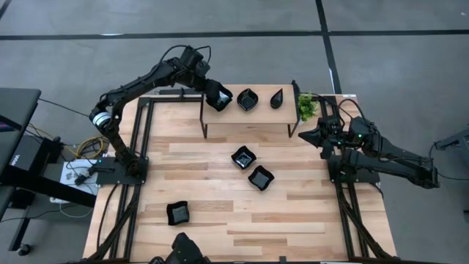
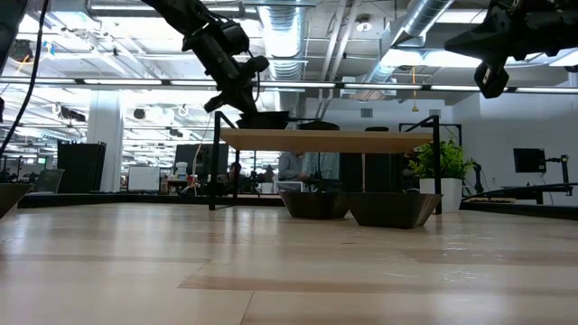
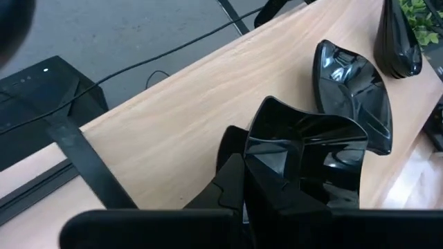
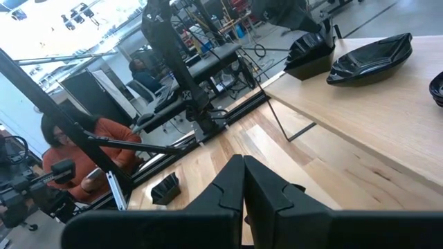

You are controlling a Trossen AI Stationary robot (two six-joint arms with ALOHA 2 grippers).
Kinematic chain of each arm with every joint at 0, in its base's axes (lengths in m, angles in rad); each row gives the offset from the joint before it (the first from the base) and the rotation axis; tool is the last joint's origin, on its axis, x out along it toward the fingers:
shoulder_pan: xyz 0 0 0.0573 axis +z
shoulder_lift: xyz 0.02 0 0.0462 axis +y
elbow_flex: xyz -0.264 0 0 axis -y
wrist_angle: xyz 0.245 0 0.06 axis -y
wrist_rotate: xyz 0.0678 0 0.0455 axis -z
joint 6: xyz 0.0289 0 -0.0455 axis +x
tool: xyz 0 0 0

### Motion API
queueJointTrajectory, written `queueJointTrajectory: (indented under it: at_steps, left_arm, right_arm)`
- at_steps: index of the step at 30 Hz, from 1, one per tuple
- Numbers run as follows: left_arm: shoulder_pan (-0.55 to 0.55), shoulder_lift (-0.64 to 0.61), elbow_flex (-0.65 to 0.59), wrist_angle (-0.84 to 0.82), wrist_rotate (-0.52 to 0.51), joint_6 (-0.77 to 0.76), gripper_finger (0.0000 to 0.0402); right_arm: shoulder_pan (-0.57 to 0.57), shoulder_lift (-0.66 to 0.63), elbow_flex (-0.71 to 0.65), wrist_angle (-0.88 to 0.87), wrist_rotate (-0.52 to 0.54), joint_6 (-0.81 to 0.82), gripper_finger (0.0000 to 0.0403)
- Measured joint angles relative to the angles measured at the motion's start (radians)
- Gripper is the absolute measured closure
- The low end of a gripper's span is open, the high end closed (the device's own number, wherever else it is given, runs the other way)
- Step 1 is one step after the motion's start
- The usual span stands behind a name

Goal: Pick & Place Mini shaped plates
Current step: Stack the black distorted square plate on top of the other black distorted square plate on the shelf

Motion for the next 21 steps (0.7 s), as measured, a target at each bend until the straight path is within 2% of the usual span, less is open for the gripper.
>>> queueJointTrajectory:
  at_steps: [12,21]
  left_arm:
    - [0.000,-0.004,0.000,-0.006,0.000,-0.003,0.0396]
    - [-0.002,-0.004,0.000,-0.007,-0.004,-0.002,0.0366]
  right_arm:
    - [0.000,0.000,0.000,0.000,0.000,0.000,0.0401]
    - [0.000,0.000,0.000,0.000,0.000,0.000,0.0401]
